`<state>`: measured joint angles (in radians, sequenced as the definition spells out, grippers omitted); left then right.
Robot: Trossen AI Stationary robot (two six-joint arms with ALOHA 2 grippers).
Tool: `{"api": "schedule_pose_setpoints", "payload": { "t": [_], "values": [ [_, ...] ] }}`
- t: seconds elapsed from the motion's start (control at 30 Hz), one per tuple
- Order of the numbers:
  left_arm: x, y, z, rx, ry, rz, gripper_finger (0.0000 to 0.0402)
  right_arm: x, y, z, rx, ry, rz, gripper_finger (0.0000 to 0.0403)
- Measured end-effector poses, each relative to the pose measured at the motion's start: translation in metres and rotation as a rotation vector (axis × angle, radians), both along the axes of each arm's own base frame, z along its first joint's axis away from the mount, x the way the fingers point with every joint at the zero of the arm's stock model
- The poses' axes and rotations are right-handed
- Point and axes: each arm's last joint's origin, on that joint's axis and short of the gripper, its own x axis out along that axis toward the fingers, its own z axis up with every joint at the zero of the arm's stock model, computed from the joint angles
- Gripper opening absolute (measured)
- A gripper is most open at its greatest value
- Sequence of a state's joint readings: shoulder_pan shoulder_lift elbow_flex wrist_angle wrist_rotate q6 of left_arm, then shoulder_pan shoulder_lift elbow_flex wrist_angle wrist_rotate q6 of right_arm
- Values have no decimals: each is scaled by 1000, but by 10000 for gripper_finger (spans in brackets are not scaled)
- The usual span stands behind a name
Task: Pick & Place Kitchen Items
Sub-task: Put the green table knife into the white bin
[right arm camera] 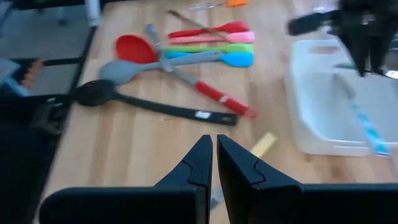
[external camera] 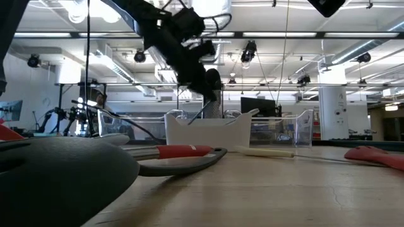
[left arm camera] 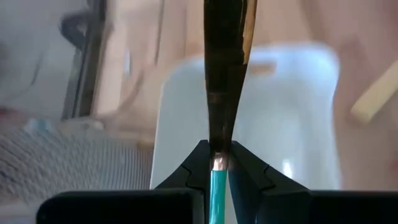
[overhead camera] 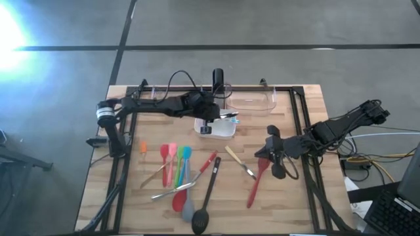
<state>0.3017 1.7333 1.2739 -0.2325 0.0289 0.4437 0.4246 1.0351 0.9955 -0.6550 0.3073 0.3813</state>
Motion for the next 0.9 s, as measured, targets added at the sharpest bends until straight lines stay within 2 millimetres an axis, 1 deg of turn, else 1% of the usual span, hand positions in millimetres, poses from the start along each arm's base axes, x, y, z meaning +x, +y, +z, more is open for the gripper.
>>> {"api": "schedule_pose_setpoints", "payload": {
  "t": [0.07, 0.13, 0.23, 0.33, 0.4, 0.53, 0.67, 0.73, 0.9],
  "values": [
    [0, -2, 12, -50, -102, -7, 35, -1, 0, -2, -45, -15, -45, 22],
    [-3, -4, 23, -74, -210, -6, 35, -2, 0, -9, -125, -43, -125, 22],
    [-4, -6, 31, -123, -320, 3, 35, -3, -2, -23, -259, -102, -288, 22],
    [-5, -11, 40, -177, -463, -70, 35, 0, -4, -40, -337, -159, -419, 22],
    [-5, -14, 47, -215, -571, -161, 35, 3, -5, -46, -356, -219, -478, 22],
    [-6, -21, 51, -324, -700, -339, 35, 8, -7, -53, -362, -298, -495, 22],
    [-6, -31, 57, -367, -808, -503, 35, 13, -7, -52, -357, -382, -476, 29],
    [-5, -35, 57, -377, -805, -533, 35, 16, -8, -51, -337, -416, -439, 42],
    [-4, -39, 57, -381, -802, -538, 35, 21, -11, -45, -285, -477, -383, 87]
  ]
}}
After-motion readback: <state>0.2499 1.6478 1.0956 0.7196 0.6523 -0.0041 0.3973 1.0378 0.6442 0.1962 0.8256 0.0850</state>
